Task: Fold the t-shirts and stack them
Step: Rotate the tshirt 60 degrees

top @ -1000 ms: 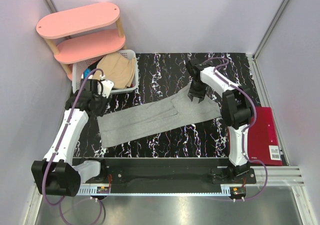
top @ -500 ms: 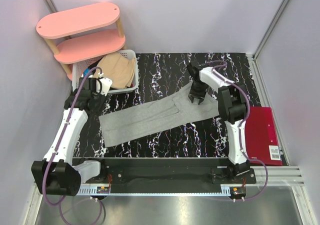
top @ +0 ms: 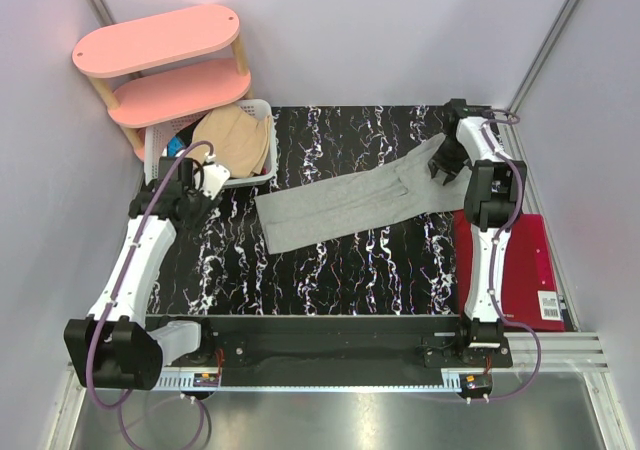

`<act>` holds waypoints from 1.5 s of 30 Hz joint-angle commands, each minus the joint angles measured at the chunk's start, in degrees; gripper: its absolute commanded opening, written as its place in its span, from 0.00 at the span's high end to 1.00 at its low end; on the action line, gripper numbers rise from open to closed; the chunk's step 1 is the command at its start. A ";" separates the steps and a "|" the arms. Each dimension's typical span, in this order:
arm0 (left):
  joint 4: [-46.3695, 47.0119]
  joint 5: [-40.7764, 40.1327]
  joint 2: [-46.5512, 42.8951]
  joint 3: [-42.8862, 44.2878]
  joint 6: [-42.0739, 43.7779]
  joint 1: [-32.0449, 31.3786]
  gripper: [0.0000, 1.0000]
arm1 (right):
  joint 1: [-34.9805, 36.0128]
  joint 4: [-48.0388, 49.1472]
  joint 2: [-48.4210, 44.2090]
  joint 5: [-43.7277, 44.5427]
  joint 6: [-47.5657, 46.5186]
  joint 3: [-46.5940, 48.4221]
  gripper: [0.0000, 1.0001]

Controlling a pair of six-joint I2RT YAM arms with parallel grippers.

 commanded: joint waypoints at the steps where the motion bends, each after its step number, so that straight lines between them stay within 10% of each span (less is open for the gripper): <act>1: -1.70 5.51 -1.49 -1.00 3.62 0.33 0.46 | 0.49 -2.11 3.89 1.14 -2.83 5.32 0.51; 26: 1.37 6.51 43.94 27.03 1.51 -24.37 0.49 | 3.92 -1.76 0.20 3.50 -4.06 2.17 0.51; 45: 2.60 1.32 46.50 18.17 2.65 -25.07 0.55 | 4.19 -5.53 5.02 6.14 -4.85 9.18 0.53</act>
